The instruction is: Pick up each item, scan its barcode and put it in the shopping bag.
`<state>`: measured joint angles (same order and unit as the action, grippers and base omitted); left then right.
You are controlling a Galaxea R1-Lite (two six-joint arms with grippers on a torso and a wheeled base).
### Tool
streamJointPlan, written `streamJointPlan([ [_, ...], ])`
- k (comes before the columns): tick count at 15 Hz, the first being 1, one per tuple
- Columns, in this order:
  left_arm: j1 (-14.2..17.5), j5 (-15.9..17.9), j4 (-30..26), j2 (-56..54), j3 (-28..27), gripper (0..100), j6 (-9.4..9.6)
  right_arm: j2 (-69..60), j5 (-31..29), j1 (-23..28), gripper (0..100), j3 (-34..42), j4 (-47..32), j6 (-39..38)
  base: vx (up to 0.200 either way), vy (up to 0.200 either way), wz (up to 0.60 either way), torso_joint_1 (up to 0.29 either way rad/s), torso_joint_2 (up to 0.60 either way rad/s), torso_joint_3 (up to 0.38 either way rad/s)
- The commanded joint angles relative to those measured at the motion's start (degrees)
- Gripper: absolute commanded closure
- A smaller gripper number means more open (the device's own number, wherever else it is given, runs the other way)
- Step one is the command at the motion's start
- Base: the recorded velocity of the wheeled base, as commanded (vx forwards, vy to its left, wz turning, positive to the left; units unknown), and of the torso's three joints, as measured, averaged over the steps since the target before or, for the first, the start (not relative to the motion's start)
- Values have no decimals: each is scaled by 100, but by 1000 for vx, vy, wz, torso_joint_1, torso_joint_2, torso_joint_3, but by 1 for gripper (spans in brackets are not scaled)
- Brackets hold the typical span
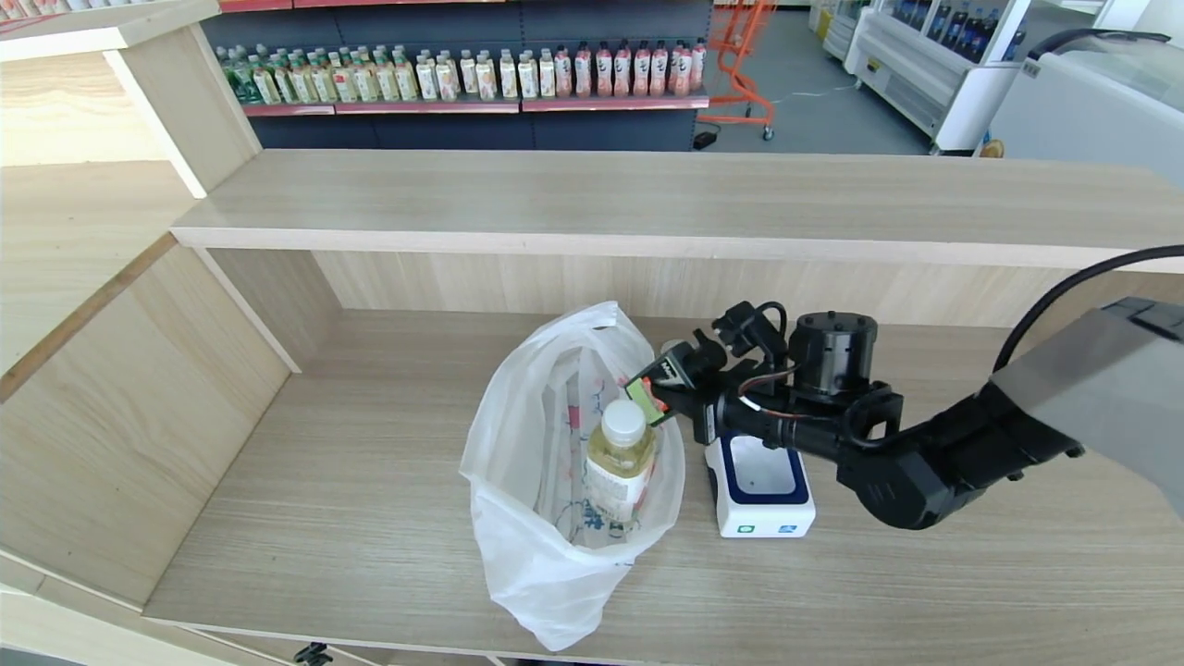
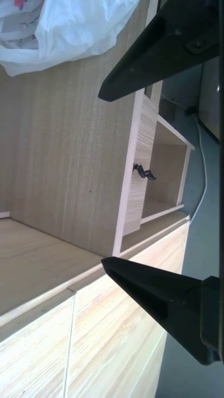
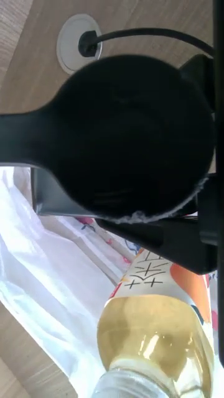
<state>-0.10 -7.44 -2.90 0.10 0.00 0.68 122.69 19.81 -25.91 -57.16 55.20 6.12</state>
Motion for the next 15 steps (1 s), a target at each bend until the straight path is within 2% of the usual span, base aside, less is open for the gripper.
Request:
streamJointPlan([
  [1,1,-3,0,-1,0,0,2,493,5,-81,100,-129,246,12,0,0,0,0,0,0],
  [8,1,-3,0,-1,0,0,2,1126,5,-152,100,-753,378,416,0,0,0,0,0,0],
  [15,1,-3,0,-1,0,0,2,1372,5,-204,100,-1131,360,416,0,0,0,0,0,0],
])
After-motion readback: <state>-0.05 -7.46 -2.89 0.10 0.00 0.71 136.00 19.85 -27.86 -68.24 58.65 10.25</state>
